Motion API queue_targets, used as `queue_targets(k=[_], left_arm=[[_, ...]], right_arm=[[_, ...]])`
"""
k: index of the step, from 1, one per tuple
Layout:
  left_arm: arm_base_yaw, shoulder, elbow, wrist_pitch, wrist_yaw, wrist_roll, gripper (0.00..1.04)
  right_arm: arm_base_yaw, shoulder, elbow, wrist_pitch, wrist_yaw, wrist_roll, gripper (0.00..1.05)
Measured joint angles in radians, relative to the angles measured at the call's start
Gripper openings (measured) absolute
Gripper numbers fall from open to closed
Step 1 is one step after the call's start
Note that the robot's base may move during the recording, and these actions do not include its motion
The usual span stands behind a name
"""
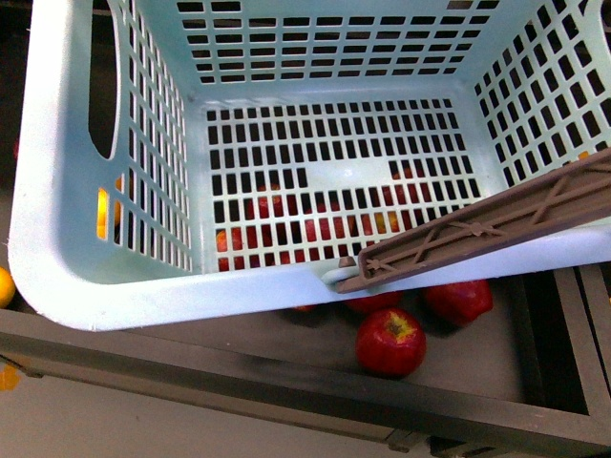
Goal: Pick lemon and mango into basket
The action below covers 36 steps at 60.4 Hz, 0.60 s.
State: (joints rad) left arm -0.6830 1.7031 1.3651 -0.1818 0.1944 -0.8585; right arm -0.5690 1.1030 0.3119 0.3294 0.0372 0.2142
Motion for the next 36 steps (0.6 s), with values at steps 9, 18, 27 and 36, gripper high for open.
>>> queue_targets(k=[9, 18, 27, 36], left_arm=[[0.0, 0.0, 0.0, 0.0, -0.002, 0.001, 0.05], [0.0, 0.0, 0.0, 0.0, 0.005, 0.001, 0.05], [0.0, 0.0, 0.0, 0.0, 0.005, 0.001, 0.05], [0.0, 0.0, 0.0, 0.0, 0.002, 0.001, 0.05]], right_arm=[[-0.044, 0.483, 0.193, 0.124, 0.004, -0.002, 0.96], [-0.061, 0.846, 0.395, 0.1, 0.016, 0.029, 0.96], [-0.06, 1.058, 0.552, 0.038, 0.021, 0.084, 0.96], [-0.046, 1.176, 0.677, -0.011, 0.022, 0.139, 0.96]])
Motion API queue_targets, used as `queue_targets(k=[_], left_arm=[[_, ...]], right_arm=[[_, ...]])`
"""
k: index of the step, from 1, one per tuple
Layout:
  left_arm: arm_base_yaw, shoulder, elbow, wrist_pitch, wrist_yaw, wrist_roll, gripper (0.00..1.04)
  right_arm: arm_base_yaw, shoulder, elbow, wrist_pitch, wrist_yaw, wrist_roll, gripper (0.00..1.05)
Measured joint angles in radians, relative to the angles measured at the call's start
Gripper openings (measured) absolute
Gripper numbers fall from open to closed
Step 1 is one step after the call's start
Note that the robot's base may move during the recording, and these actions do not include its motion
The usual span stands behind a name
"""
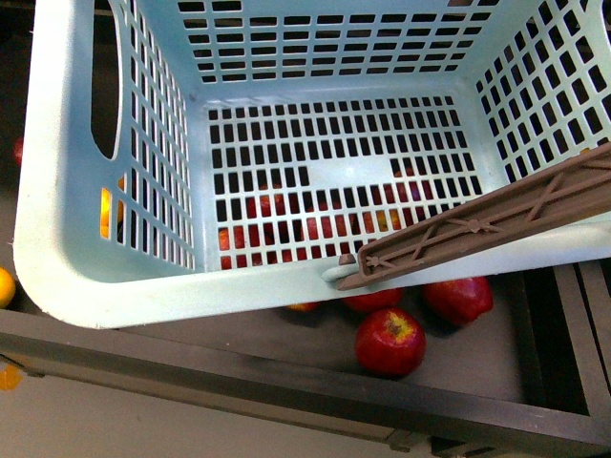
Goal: Pick lemon and mango into basket
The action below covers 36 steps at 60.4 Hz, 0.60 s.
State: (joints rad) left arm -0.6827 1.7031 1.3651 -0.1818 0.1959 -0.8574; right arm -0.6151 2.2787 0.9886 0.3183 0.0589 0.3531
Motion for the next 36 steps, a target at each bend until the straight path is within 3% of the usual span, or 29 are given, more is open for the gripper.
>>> queue_targets(k=[36], left_arm=[[0.0, 0.0, 0.0, 0.0, 0.002, 0.0, 0.05]], right_arm=[[0.023, 0.175, 0.143, -0.042, 0.003, 0.091, 0.96]])
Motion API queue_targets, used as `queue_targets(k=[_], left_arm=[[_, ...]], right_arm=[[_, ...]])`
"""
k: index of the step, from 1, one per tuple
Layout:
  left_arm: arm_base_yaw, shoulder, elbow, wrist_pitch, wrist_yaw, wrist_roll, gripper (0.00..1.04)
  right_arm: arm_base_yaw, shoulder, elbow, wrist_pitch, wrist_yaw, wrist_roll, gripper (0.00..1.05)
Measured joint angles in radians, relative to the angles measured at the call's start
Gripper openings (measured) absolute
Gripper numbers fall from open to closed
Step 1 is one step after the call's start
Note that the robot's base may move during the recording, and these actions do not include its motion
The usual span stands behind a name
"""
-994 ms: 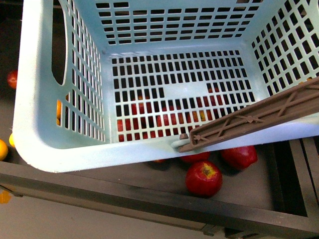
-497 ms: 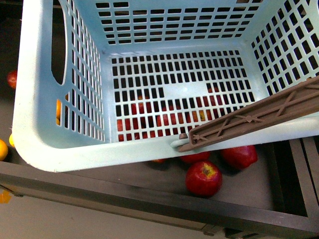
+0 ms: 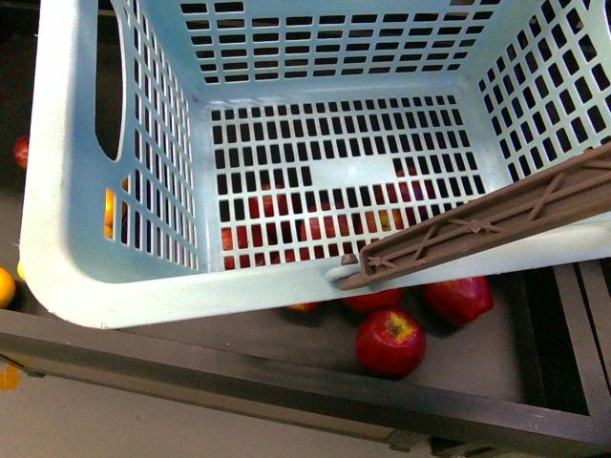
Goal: Pick lemon and mango into basket
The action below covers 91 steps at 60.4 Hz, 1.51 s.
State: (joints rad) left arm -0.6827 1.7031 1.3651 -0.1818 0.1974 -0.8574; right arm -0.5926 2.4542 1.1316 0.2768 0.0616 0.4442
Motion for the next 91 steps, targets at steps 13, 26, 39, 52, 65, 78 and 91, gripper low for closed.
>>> queue_targets(k=[13, 26, 39, 52, 65, 78, 91], left_arm=[[0.0, 0.0, 0.0, 0.0, 0.001, 0.0, 0.05], [0.0, 0.0, 0.0, 0.0, 0.001, 0.0, 0.05], [0.0, 0.0, 0.0, 0.0, 0.001, 0.0, 0.05], [0.0, 0.0, 0.0, 0.0, 0.001, 0.0, 0.05], [0.0, 0.0, 0.0, 0.0, 0.001, 0.0, 0.05], [0.0, 0.0, 0.0, 0.0, 0.0, 0.0, 0.05], [0.0, 0.0, 0.0, 0.0, 0.002, 0.0, 0.05]], right_arm=[[0.01, 0.035, 0.028, -0.026, 0.002, 0.01, 0.95], [0.014, 0.043, 0.024, -0.027, 0.003, 0.016, 0.67], [0.009, -0.012, -0.04, 0.008, -0.007, 0.003, 0.66], [0.011, -0.266, -0.223, 0.065, -0.122, -0.093, 0.65], [0.021, -0.696, -0.423, -0.024, -0.309, -0.163, 0.65], [0.032, -1.102, -0.481, -0.207, -0.446, -0.187, 0.65], [0.145, -1.401, -0.476, -0.311, -0.46, -0.17, 0.65]])
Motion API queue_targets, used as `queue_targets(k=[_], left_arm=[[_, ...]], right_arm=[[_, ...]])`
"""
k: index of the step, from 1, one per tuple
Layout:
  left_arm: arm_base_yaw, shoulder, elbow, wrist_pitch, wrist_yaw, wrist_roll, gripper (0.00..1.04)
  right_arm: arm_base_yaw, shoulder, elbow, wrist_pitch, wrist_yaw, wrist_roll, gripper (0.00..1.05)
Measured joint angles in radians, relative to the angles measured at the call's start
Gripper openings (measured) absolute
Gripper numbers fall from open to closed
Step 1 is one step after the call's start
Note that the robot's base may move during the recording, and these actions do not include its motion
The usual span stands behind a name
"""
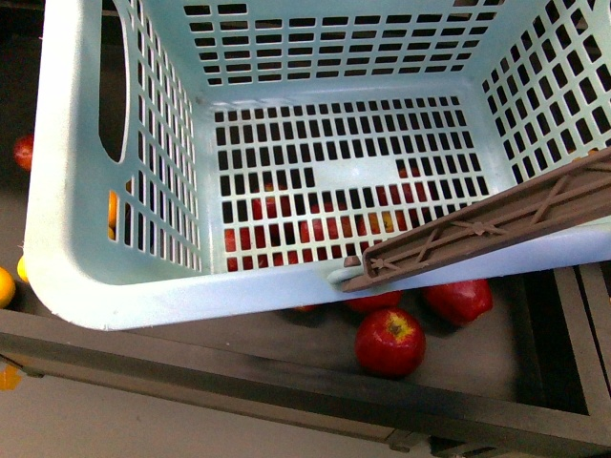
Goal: Pick lemon and mango into basket
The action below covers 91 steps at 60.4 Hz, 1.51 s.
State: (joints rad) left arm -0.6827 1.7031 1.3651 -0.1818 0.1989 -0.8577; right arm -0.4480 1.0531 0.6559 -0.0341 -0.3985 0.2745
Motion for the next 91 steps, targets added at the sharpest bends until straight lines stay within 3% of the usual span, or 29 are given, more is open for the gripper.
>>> queue_targets(k=[7, 12, 22, 38, 41, 44, 52, 60, 72, 75, 77, 82, 88, 91], left_arm=[[0.0, 0.0, 0.0, 0.0, 0.0, 0.0, 0.05], [0.0, 0.0, 0.0, 0.0, -0.003, 0.0, 0.05], [0.0, 0.0, 0.0, 0.0, -0.003, 0.0, 0.05], [0.0, 0.0, 0.0, 0.0, -0.002, 0.0, 0.05], [0.0, 0.0, 0.0, 0.0, -0.002, 0.0, 0.05], [0.0, 0.0, 0.0, 0.0, -0.002, 0.0, 0.05], [0.0, 0.0, 0.0, 0.0, -0.002, 0.0, 0.05], [0.0, 0.003, 0.0, -0.001, -0.004, 0.003, 0.05], [0.0, 0.004, 0.0, -0.001, -0.008, 0.003, 0.05], [0.0, 0.004, 0.0, -0.001, -0.007, 0.003, 0.05], [0.0, 0.004, 0.0, -0.001, -0.007, 0.003, 0.05], [0.0, 0.004, 0.0, -0.001, -0.004, 0.002, 0.05], [-0.002, 0.004, 0.0, -0.001, -0.003, 0.002, 0.05], [-0.002, 0.004, 0.0, -0.001, -0.001, 0.001, 0.05]], right_arm=[[0.122, -0.064, 0.0, -0.01, 0.047, 0.017, 0.65], [0.295, -0.072, -0.004, 0.005, 0.126, 0.039, 0.65], [0.496, -0.039, -0.017, 0.041, 0.207, 0.069, 0.65], [0.658, 0.072, -0.027, 0.105, 0.279, 0.085, 0.65], [0.668, 0.088, -0.03, 0.106, 0.284, 0.086, 0.66], [0.677, 0.104, -0.035, 0.106, 0.292, 0.09, 0.79], [0.67, 0.1, -0.039, 0.106, 0.298, 0.101, 0.97], [0.621, 0.058, -0.041, 0.092, 0.304, 0.115, 0.96], [0.427, -0.099, -0.067, 0.032, 0.36, 0.135, 0.96], [0.378, -0.136, -0.113, 0.131, 0.325, 0.086, 0.91], [0.352, -0.17, -0.18, 0.273, 0.309, 0.0, 0.84], [0.347, -0.228, -0.294, 0.481, 0.304, -0.148, 0.68], [0.362, -0.281, -0.382, 0.526, 0.314, -0.228, 0.47], [0.405, -0.312, -0.423, 0.526, 0.383, -0.245, 0.35]])
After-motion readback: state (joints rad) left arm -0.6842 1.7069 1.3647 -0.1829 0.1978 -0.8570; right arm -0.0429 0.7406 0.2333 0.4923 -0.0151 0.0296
